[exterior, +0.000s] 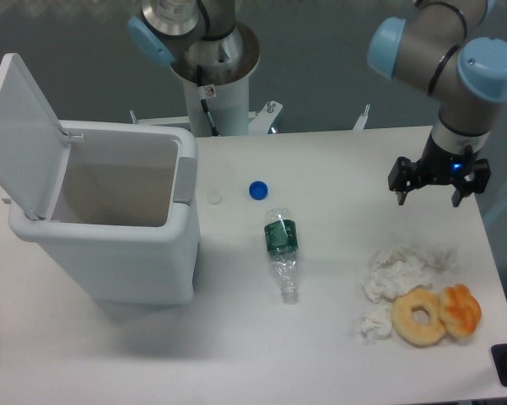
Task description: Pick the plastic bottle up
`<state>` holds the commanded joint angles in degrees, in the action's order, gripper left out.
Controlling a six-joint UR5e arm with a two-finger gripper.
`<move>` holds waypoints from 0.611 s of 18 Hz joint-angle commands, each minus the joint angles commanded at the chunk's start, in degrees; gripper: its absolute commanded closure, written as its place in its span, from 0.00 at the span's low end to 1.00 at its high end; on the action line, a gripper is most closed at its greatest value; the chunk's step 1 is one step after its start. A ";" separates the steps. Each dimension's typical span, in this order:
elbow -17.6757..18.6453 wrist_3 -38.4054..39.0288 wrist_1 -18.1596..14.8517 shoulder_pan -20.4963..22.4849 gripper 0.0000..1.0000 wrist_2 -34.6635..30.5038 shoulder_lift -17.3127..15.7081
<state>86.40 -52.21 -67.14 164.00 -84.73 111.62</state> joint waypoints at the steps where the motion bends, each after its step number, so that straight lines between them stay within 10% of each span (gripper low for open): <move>1: 0.00 0.00 -0.09 0.44 0.00 0.79 -0.09; 11: -1.76 -5.53 -0.80 7.11 0.00 3.08 2.10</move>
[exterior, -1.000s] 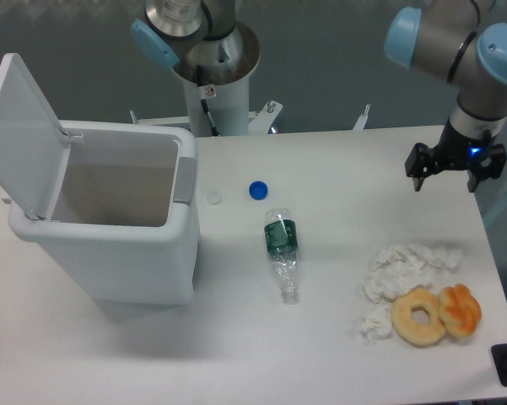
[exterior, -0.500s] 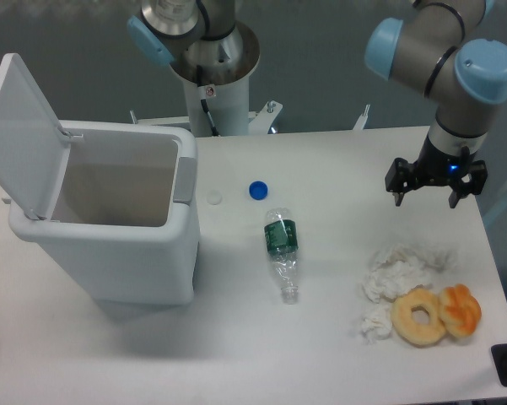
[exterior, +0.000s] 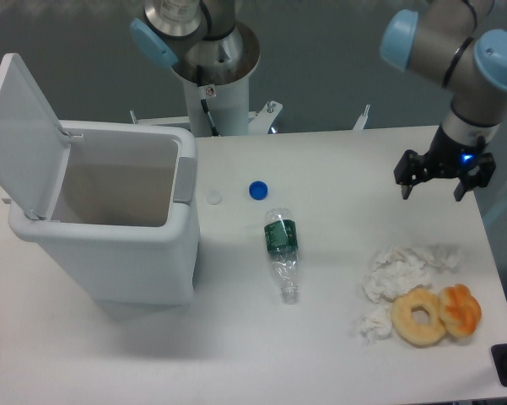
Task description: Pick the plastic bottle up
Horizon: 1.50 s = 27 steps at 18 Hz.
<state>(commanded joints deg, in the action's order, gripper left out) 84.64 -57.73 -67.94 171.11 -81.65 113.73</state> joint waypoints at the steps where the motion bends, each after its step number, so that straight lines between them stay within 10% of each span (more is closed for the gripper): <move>1: -0.35 -0.79 0.00 0.88 0.00 0.00 0.18; 27: -8.26 -7.66 0.00 4.76 0.00 2.99 7.48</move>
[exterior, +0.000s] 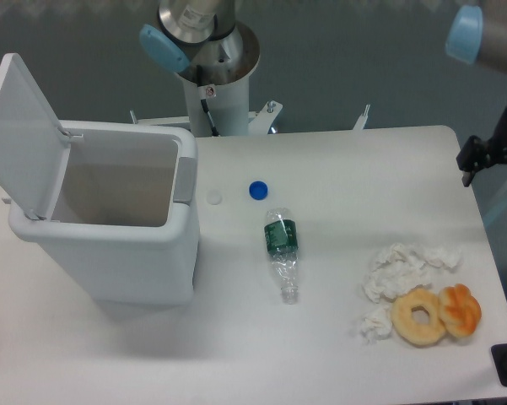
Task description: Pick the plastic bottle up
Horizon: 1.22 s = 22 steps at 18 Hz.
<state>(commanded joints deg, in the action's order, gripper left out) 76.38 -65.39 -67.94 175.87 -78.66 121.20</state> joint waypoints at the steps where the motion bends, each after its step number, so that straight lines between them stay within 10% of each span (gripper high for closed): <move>1: 0.00 0.17 0.00 0.00 0.00 0.09 -0.09; 22: 0.44 2.81 0.70 -2.02 0.00 3.34 -0.26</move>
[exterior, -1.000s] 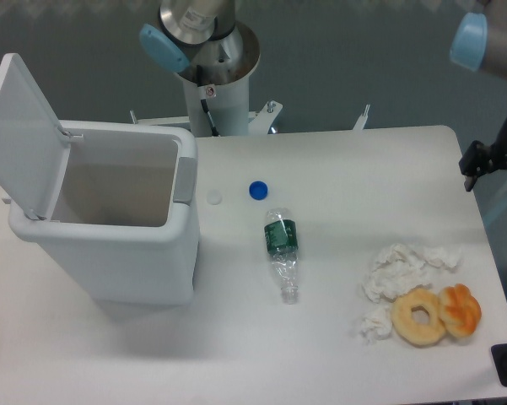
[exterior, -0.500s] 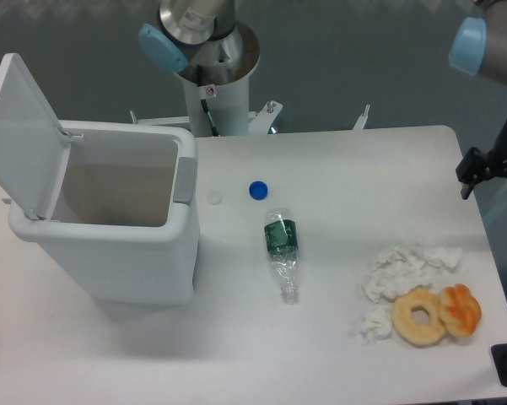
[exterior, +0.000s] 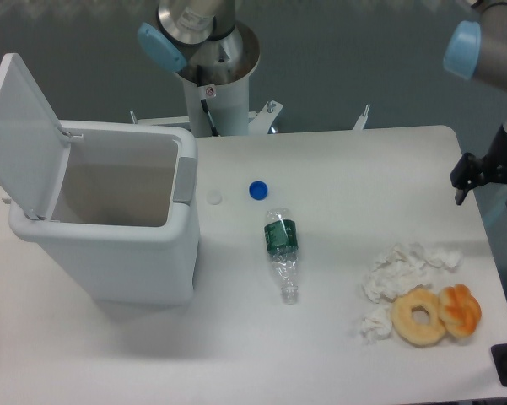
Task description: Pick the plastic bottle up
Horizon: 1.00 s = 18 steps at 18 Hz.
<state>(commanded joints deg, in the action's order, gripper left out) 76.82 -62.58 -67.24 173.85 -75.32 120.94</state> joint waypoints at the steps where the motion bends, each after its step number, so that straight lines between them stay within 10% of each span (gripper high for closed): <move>1: 0.00 0.09 0.00 0.00 0.00 0.00 0.09; 11: -0.79 1.23 1.67 -0.87 0.00 0.00 1.32; 18: 3.51 12.56 0.44 -7.02 0.00 -0.26 -5.97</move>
<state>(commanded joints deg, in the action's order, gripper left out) 80.32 -50.02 -66.79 166.83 -75.59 114.97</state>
